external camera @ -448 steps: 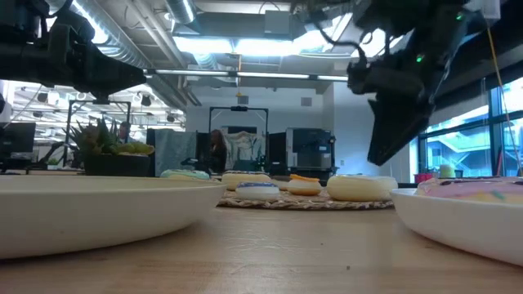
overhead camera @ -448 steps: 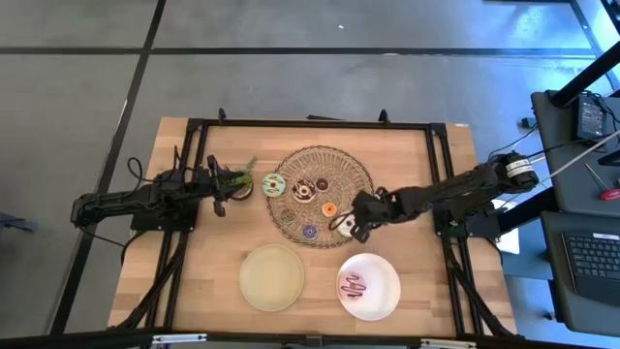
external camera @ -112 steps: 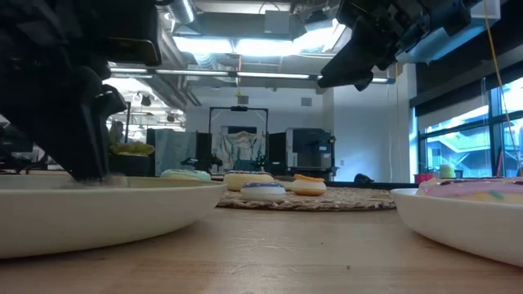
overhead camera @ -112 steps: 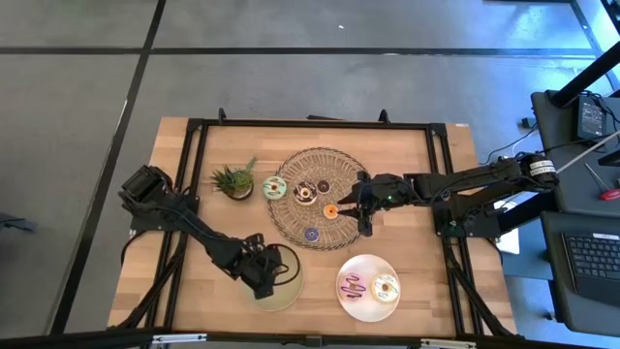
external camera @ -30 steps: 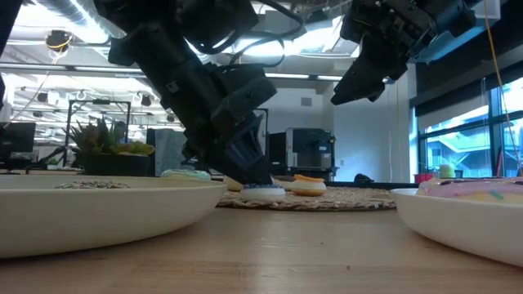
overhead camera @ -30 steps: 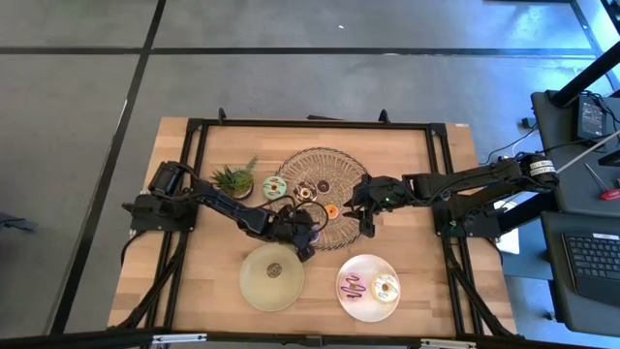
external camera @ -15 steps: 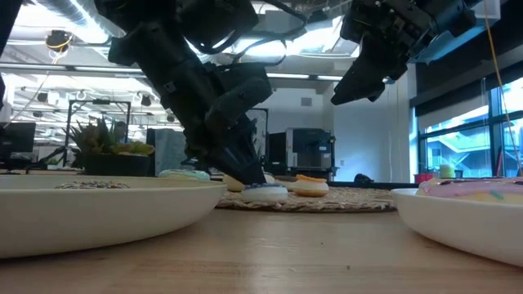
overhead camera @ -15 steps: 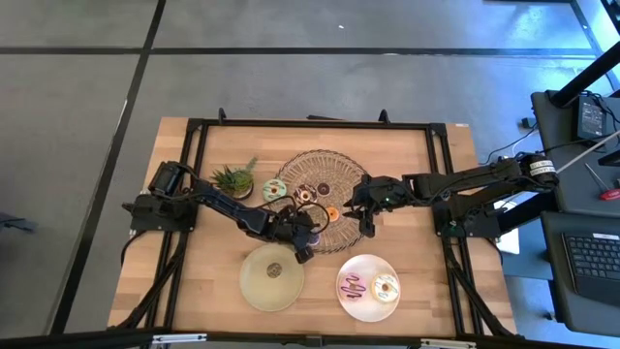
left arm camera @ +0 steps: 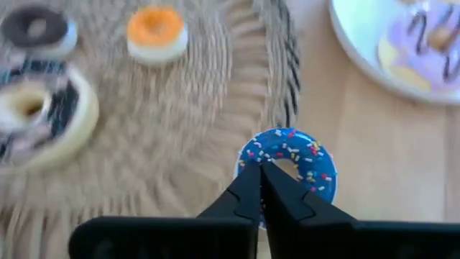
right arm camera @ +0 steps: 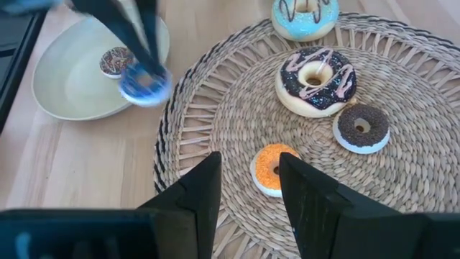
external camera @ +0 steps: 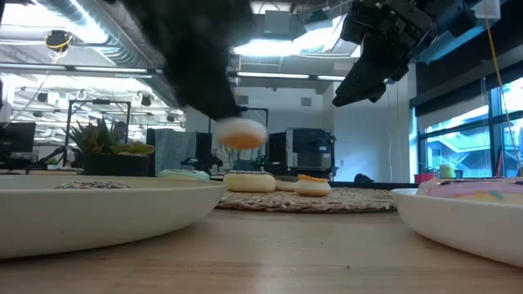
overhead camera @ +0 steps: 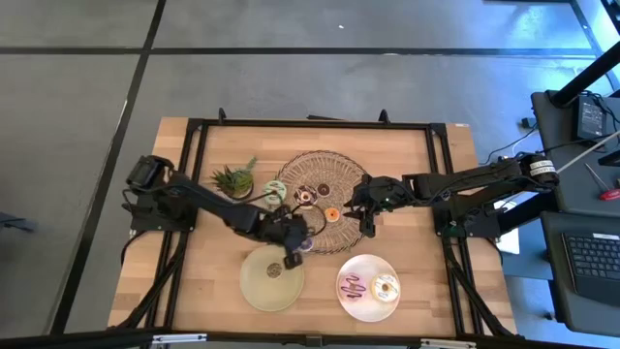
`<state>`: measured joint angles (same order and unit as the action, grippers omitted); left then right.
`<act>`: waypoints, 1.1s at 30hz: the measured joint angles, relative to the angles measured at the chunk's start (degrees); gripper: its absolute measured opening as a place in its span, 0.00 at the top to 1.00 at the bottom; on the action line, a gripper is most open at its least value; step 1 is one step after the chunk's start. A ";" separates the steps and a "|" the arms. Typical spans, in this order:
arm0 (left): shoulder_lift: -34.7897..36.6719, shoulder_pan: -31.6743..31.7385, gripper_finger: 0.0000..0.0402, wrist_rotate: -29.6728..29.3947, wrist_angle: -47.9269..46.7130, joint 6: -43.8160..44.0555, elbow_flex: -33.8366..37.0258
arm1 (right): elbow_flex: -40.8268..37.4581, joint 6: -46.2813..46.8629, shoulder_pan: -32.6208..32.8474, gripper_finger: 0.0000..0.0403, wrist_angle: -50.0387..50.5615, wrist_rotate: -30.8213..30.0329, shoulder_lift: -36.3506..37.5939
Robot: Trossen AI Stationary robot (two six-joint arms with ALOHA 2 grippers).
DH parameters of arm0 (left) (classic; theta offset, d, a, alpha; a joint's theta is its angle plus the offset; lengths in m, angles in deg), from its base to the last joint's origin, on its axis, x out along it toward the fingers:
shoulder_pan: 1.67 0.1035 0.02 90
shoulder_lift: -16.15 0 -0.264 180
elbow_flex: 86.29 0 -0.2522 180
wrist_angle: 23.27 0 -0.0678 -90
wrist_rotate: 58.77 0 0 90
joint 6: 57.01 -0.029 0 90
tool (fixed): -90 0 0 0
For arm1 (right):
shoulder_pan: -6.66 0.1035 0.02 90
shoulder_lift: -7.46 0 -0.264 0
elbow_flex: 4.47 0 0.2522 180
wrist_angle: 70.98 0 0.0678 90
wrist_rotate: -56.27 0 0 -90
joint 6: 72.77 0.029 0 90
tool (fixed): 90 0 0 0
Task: Pick & Place donuts
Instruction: Put the small blue donut on the light gray plate
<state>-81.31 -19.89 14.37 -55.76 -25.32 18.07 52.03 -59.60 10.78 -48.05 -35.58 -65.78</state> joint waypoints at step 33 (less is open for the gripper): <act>-1.35 -29.45 0.99 -11.90 -12.84 41.20 6.23 | 0.02 0.26 -0.02 0.65 -2.22 -0.02 0.00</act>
<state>-82.66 -49.34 2.47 -68.60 15.87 24.29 52.05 -59.34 10.75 -50.27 -35.60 -65.78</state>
